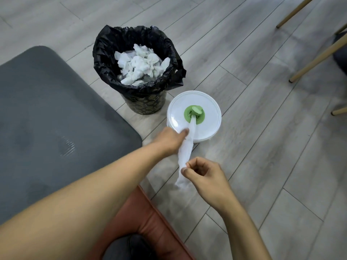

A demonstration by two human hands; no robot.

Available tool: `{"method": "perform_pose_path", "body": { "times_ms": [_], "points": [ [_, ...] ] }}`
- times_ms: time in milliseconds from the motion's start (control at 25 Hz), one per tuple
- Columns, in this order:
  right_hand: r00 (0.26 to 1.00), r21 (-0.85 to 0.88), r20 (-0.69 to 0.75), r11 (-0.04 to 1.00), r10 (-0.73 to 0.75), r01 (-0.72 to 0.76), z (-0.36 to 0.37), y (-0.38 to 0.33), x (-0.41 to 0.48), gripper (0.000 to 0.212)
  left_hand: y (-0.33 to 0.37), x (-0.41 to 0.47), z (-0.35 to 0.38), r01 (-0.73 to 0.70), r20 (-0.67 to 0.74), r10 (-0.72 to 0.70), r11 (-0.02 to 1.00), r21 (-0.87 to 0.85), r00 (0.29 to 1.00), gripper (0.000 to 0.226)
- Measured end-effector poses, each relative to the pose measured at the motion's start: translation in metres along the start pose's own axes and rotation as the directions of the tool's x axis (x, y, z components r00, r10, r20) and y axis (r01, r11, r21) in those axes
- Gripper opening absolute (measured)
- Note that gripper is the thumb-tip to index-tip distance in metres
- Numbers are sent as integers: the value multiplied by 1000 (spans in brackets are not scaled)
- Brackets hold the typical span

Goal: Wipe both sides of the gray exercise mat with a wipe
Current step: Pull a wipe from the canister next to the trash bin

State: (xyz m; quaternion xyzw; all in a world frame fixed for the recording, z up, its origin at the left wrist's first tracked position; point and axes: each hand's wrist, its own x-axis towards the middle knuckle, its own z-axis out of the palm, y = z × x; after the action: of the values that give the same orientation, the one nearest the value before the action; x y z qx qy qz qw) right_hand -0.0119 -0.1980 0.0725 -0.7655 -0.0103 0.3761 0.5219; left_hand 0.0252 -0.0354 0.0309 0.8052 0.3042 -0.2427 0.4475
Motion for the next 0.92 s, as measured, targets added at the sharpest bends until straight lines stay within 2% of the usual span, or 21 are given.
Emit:
{"method": "perform_pose_path", "body": {
  "times_ms": [40,80,120,160,200,240,280,320,360,440,640,720,760,800,840,880,920],
  "points": [
    [1000,-8,30,1000,-9,9,2,-1,2,12,-3,-10,7,132,164,-102,973,-188,981,35],
    [999,-26,30,999,-31,32,3,-3,6,13,-8,-17,12,210,270,-125,925,-315,955,29],
    [995,-101,-40,991,-89,85,2,-3,15,12,-12,-20,14,226,302,-100,880,-419,948,24],
    [967,-277,-156,949,-201,153,-2,-1,31,12,-15,-21,14,213,286,-70,835,-507,956,24],
    [905,-531,-225,824,-361,197,-7,1,49,22,-17,-22,12,190,245,-57,802,-566,968,26],
    [862,-750,-168,629,-478,203,-12,5,67,39,-18,-24,10,167,199,-58,793,-586,978,28],
    [869,-871,-44,445,-492,208,-15,13,83,53,-20,-27,7,151,167,-63,794,-589,984,30],
    [898,-918,59,329,-437,221,-16,23,95,62,-21,-31,4,138,149,-62,801,-582,987,31],
    [926,-932,111,285,-360,222,-17,32,102,66,-22,-35,1,123,146,-48,817,-564,988,32],
    [952,-938,133,276,-274,210,-17,46,109,68,-24,-40,-2,109,147,-32,827,-552,989,33],
    [975,-953,84,270,-208,140,-8,42,112,66,-25,-64,-17,8,132,75,842,-540,988,34],
    [980,-956,90,260,-179,135,-6,32,111,68,-34,-80,-33,-12,94,81,816,-578,992,35],
    [980,-959,66,260,-188,114,-4,24,109,67,-39,-87,-42,-12,70,69,794,-608,995,36],
    [966,-954,20,284,-257,95,0,17,104,63,-44,-94,-49,-17,43,57,770,-638,997,38],
    [932,-928,-30,356,-361,108,8,10,98,54,-49,-101,-55,-25,10,42,750,-660,999,39],
    [896,-865,-73,474,-438,161,19,4,91,43,-53,-107,-59,-40,-25,31,728,-685,999,40],
    [893,-736,-93,635,-440,236,35,-5,81,34,-58,-112,-63,-60,-63,21,710,-702,998,40]
  ]
}}
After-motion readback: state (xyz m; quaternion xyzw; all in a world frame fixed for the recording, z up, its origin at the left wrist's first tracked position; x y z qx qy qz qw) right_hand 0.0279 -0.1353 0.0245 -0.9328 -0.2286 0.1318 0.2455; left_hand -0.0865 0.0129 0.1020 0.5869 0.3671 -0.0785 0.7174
